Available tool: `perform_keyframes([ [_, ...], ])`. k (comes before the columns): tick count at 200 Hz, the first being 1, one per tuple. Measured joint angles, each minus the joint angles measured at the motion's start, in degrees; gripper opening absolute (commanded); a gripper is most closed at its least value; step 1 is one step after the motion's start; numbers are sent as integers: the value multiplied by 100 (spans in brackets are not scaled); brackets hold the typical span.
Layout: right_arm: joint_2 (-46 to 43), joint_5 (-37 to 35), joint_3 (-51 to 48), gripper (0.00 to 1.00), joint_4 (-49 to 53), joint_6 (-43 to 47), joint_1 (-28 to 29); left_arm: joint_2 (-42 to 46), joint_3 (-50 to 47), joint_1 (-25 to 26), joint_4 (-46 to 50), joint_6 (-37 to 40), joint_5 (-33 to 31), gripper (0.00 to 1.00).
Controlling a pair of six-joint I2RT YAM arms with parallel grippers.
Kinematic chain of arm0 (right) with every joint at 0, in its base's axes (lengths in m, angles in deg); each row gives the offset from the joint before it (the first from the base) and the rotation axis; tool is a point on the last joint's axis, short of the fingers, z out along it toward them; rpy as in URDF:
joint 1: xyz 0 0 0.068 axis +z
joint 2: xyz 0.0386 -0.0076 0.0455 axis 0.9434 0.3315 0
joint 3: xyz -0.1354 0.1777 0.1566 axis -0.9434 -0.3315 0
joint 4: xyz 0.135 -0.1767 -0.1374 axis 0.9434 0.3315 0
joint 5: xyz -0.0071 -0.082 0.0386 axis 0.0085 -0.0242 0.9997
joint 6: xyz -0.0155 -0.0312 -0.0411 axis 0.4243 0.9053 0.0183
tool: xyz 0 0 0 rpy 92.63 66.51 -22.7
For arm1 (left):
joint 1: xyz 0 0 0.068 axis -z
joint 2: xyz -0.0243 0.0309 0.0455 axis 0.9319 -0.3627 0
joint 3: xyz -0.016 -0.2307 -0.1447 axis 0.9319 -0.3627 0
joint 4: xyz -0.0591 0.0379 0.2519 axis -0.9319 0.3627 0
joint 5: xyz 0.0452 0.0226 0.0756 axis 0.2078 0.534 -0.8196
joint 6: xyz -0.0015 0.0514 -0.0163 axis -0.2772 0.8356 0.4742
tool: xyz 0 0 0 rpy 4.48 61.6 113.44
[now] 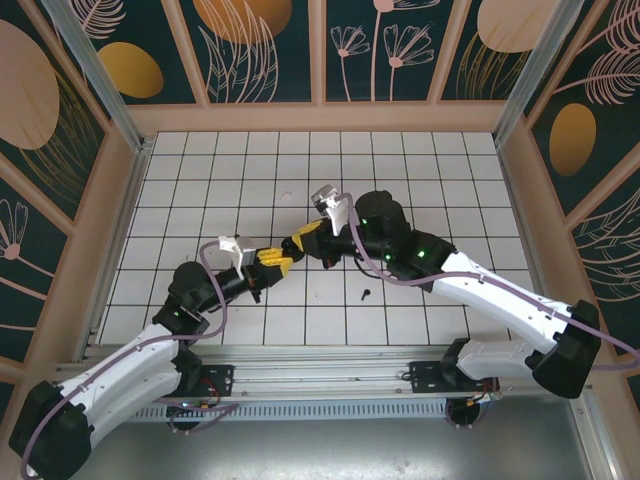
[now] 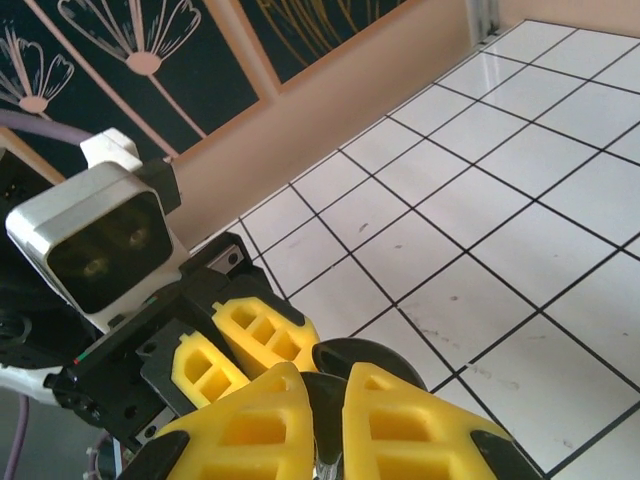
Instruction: Insert wireless bluetooth earbuds into charging case
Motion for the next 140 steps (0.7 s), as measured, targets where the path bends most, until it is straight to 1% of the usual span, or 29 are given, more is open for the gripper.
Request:
perform_keyframes([
  [75,278,170,208,9,4,409,334,315,-74,0,0,28,7,0],
  [140,363,72,267,9,39,516,396,400,-140,0,-4,2,55,0],
])
